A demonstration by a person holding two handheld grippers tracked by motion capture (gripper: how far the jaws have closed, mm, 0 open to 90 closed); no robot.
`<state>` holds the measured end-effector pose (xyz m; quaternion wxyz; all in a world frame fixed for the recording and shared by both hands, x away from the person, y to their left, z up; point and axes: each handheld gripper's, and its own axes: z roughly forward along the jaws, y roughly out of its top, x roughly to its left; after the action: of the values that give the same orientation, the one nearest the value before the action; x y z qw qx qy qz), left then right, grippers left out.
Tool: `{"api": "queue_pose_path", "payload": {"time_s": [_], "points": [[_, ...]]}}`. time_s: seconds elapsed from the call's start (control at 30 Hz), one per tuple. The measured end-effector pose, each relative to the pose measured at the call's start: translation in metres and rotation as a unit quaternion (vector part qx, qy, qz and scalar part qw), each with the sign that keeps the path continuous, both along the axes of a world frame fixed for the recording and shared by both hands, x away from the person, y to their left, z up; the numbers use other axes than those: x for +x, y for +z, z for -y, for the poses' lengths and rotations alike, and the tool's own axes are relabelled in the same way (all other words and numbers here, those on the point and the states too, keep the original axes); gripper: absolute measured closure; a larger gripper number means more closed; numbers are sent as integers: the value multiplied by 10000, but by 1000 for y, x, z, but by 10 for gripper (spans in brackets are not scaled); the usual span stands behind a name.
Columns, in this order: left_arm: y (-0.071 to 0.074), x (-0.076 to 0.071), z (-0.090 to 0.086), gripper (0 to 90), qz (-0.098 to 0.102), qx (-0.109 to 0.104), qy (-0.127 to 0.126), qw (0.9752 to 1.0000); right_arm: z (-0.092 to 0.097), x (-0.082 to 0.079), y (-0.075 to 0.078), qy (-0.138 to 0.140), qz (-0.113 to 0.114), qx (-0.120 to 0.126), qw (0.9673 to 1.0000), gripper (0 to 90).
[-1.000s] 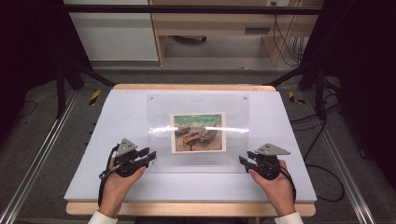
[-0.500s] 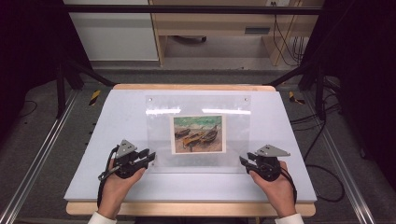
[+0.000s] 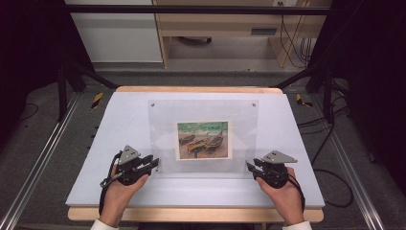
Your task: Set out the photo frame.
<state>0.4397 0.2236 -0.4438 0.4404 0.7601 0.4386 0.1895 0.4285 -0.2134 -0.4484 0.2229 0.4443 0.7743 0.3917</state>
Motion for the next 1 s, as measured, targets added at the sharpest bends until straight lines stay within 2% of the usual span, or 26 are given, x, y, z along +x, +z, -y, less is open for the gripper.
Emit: {"api": "queue_pose_path", "payload": {"time_s": [1.0], "points": [[-3,-6,0,694,14,115,-81,9999,0,-6,-3,2,-35,-41,10000,687]]}}
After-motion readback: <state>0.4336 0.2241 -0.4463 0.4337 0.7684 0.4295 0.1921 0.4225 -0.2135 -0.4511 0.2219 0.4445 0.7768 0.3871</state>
